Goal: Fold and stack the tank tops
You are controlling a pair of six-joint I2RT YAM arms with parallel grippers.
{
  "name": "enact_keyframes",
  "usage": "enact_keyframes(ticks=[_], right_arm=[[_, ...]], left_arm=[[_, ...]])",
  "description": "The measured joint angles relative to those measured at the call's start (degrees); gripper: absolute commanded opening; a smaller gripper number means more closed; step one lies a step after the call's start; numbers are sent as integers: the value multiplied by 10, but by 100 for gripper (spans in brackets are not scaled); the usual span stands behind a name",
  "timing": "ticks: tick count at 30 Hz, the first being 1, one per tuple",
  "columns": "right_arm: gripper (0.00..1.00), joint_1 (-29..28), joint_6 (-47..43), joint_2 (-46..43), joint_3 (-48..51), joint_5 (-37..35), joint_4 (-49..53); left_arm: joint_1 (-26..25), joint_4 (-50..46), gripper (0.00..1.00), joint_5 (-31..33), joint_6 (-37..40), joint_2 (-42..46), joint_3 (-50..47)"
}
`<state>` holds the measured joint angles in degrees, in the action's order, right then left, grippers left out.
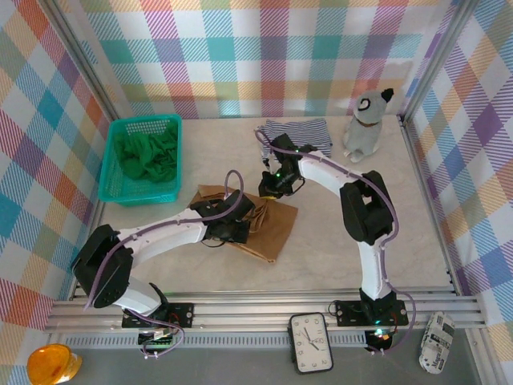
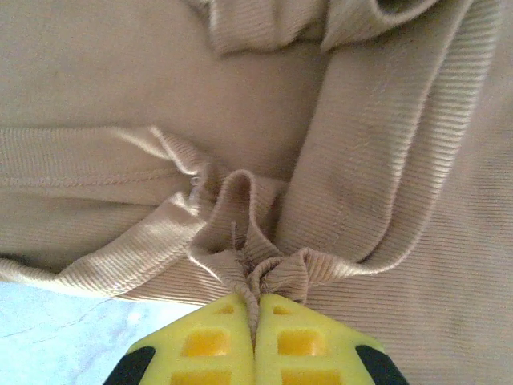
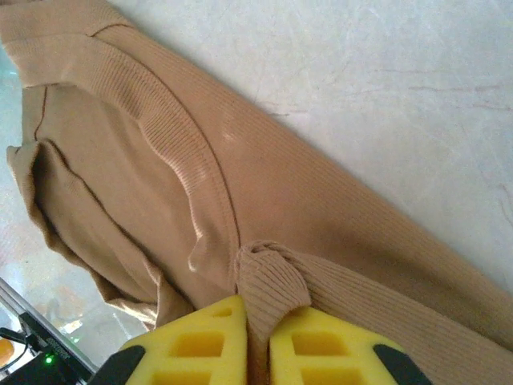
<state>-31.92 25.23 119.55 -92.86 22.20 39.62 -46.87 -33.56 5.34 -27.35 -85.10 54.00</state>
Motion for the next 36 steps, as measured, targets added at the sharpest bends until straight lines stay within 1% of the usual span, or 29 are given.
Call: enact_keyframes(ticks=[1, 3, 4, 5, 7, 9, 11, 14, 16, 18, 20, 23, 26, 30, 34, 36], right_arm=[[25, 0, 5, 7, 0, 2, -5], [26, 0, 19, 16, -1, 10, -16], [27, 0, 26, 19, -2, 15, -22], [31, 0, 32, 21, -3, 21, -27], [33, 0, 50, 21, -6, 35, -42], [34, 0, 64, 21, -9, 47, -61], [36, 0, 72, 21, -12, 56, -76], [41, 0, 61, 16, -12, 46, -73], [47, 5, 40, -7, 8, 27, -70], [51, 10, 16, -49, 46, 3, -59], [55, 20, -12, -110, 97, -31, -41], [55, 41, -49, -191, 170, -78, -19], [56, 61, -69, -220, 214, -104, -7], [55, 66, -82, -190, 230, -116, -8], [50, 64, -82, -147, 230, -110, -20], [49, 61, -82, -129, 230, -106, -27]], left_arm=[[2, -2, 17, 4, -1, -7, -2], [2, -10, 20, 12, 1, -15, -3], [2, -13, 23, 18, 1, -15, -3], [2, -17, 27, 25, 1, -15, -3], [2, -30, 30, 43, 0, -14, -3], [2, -45, 33, 59, -1, -13, -2], [2, -60, 38, 70, -3, -5, -2], [-5, -82, 43, 80, -4, 22, 10], [-12, -85, 43, 81, -4, 41, 23], [-26, -77, 45, 76, -3, 54, 37], [-54, -61, 47, 70, -1, 51, 51], [-101, -26, 48, 54, 2, 16, 72], [-140, 5, 49, 41, 6, -43, 92], [-181, 16, 50, 37, 15, -130, 128], [-200, 18, 49, 37, 17, -179, 137], [-204, 16, 49, 40, 17, -194, 137]])
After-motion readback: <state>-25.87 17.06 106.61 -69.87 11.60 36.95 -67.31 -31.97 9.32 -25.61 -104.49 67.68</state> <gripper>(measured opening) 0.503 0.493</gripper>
